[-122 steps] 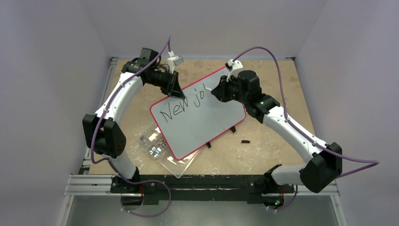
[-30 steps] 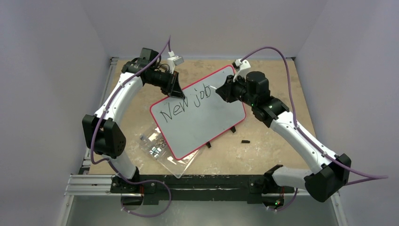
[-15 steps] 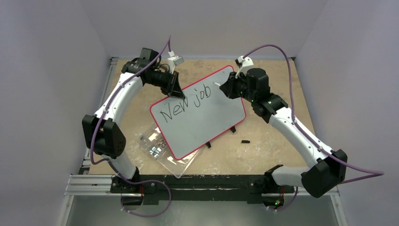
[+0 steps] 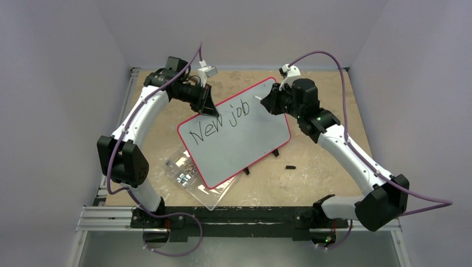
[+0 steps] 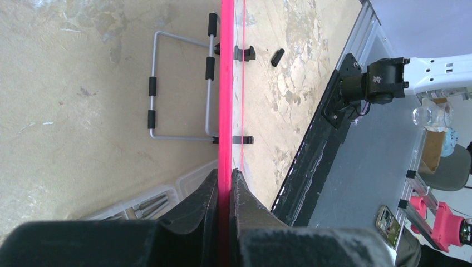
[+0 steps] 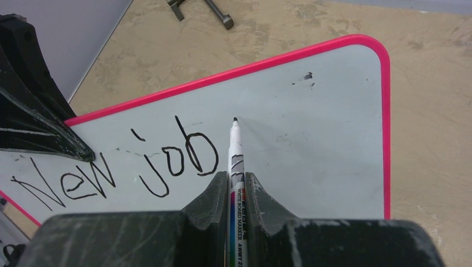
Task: Write a sentence on the whiteboard
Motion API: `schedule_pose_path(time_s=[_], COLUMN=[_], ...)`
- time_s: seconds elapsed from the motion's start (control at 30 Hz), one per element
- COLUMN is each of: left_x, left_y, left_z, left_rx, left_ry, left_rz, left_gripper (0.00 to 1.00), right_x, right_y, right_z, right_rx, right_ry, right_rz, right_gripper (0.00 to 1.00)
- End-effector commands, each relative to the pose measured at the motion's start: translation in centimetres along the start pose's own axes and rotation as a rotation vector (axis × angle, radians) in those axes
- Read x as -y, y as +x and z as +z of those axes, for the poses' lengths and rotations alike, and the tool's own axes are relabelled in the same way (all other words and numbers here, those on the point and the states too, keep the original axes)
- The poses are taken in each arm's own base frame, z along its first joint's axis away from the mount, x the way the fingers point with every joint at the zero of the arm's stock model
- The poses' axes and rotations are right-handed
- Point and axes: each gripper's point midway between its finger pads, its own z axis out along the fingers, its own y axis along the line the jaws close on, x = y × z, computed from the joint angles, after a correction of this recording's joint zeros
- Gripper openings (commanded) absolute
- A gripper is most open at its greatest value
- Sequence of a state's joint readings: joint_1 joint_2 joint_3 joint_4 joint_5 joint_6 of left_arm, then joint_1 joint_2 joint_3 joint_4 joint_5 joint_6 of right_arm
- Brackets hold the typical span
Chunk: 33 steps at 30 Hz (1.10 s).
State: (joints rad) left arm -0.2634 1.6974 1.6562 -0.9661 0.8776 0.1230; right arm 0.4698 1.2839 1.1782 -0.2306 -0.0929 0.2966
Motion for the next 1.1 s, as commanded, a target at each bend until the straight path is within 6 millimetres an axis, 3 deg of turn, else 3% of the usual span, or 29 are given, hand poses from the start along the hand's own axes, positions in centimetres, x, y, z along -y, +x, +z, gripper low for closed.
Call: schedule_pose_path(time_s=[0.0, 1.07], left_x=[1.2, 1.4], left_y=[-1.7, -1.8], left_z=[-1.3, -1.5], left_rx=[0.062, 0.065], left_ry=[-0.018, -0.02], left_rz=[0.099, 0.106], left_gripper=[0.0, 0.0], right_x=[-0.5, -1.5], right_y=[-2.8, -1.1], right_z=[-0.3, 1.1], right_rx=[0.071, 0.0], right_ry=[-0.015, -0.096], right_rz=[-0.003, 0.008], right_gripper=[0.0, 0.0])
